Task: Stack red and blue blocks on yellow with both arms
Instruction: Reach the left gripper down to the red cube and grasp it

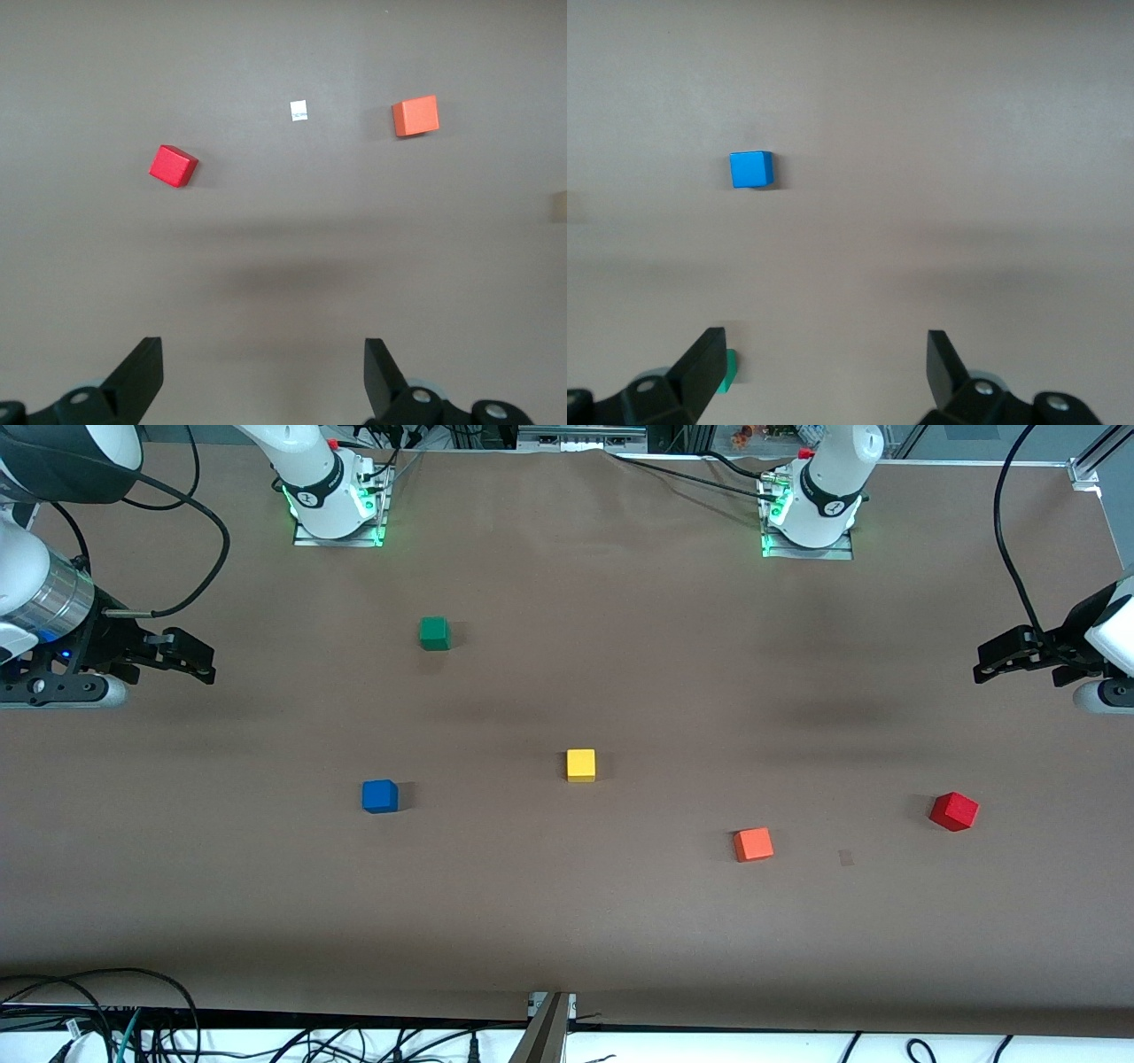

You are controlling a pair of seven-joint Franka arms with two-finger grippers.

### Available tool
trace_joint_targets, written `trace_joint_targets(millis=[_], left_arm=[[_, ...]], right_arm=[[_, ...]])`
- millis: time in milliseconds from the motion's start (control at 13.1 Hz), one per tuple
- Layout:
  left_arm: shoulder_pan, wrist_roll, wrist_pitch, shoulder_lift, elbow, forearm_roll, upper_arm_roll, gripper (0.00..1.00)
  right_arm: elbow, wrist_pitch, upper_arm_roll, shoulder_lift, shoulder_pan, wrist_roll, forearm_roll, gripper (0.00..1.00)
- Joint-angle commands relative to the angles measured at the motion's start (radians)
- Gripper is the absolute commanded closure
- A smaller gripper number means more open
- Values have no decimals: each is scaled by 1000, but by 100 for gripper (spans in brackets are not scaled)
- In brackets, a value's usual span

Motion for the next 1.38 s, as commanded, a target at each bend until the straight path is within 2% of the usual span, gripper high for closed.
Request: trace_joint_targets(millis=[0, 459, 688, 841, 1299], left_arm=[[-9, -9, -19, 17, 36, -2, 4, 0], [-9, -9, -5, 56, 40, -4, 7, 0], [33, 2, 10, 159, 91, -4, 13, 0], [57, 9, 105, 214, 89, 14, 14, 0], [128, 441, 320, 386, 86, 4, 13, 0]], right_arm=[[21, -11, 1, 8, -4, 5, 12, 0], [21, -11, 1, 8, -4, 6, 14, 0], [21, -11, 1, 8, -4, 5, 14, 0], [21, -11, 1, 8, -4, 5, 14, 0], [22, -8, 1, 8, -4, 6, 14, 0]])
